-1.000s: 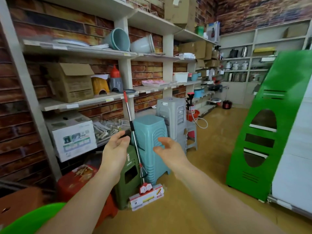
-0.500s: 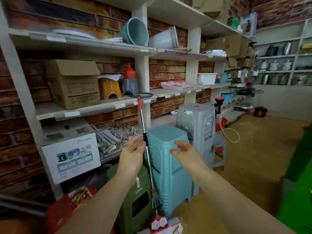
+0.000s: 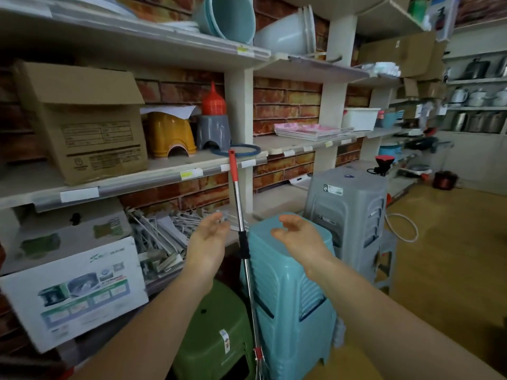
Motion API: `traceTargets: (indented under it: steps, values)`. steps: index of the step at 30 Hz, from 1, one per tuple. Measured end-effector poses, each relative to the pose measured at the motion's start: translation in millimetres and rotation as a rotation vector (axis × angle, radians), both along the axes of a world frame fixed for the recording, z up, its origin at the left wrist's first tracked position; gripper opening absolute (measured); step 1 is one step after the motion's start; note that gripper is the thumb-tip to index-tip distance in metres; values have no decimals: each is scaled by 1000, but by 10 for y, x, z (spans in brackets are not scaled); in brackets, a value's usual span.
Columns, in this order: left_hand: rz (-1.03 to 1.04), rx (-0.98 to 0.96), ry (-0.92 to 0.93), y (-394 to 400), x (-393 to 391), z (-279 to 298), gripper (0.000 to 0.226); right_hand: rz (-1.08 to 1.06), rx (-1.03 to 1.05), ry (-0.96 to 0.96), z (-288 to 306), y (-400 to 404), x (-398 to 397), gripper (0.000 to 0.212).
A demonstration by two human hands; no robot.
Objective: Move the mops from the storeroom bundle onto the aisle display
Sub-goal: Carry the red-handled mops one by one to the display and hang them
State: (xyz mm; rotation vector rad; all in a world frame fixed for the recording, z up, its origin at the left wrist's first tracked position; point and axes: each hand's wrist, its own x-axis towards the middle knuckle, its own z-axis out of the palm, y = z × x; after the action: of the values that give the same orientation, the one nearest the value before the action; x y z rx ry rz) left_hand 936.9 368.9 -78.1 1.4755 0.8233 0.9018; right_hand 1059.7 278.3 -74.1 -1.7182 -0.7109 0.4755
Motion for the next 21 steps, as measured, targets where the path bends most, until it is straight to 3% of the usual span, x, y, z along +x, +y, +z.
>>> traceTargets:
  steps: [11,21]
  values:
    - [-6,-58,74,1271,1070,-187,32,-6,-61,69,-210,1237,954,46]
    - [67,-34,123,2146,2132,-120,36,122,-95,65,-229,2133,1921,48]
